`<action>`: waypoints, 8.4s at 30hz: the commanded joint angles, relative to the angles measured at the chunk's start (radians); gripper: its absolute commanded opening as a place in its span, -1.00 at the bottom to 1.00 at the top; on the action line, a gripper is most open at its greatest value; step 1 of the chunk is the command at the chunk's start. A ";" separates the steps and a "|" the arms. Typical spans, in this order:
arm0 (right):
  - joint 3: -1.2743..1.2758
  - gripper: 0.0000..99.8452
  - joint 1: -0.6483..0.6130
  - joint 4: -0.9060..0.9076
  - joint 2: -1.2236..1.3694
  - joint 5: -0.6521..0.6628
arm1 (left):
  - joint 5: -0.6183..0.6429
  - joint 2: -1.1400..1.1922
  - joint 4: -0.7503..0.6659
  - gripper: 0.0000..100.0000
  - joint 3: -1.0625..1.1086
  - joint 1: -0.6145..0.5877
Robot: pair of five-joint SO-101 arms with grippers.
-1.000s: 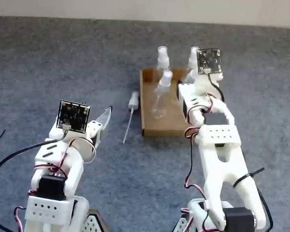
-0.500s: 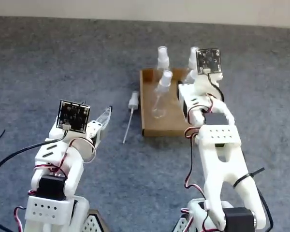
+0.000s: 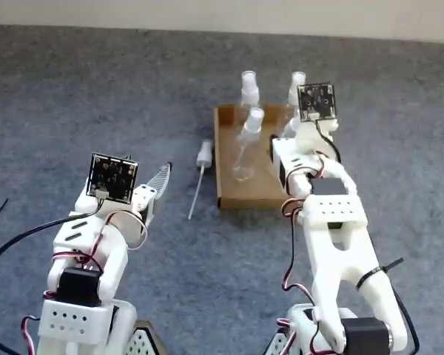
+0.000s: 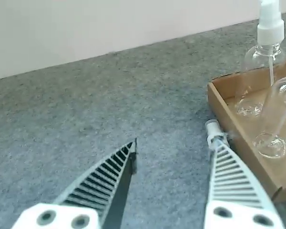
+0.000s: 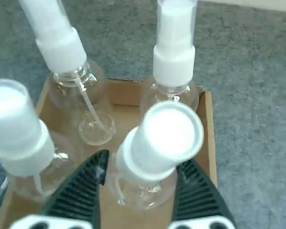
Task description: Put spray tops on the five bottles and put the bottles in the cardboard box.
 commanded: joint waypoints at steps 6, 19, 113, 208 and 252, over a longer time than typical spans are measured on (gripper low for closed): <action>-0.015 -0.99 -0.018 -0.022 -0.008 0.009 | 0.002 -0.004 -0.021 -0.56 -0.004 -0.005; -0.012 -0.89 -0.021 -0.019 -0.010 0.011 | 0.002 -0.005 -0.020 -0.56 -0.004 -0.005; -0.860 -0.40 -0.294 0.915 -0.062 -0.006 | -0.104 0.358 0.330 -0.56 -0.533 -0.367; -0.736 -0.99 0.588 0.837 0.467 0.747 | 0.075 1.475 0.414 -0.55 -1.205 0.096; -0.731 -0.58 0.674 0.822 0.567 0.773 | 0.094 1.879 0.242 -0.56 -1.426 0.157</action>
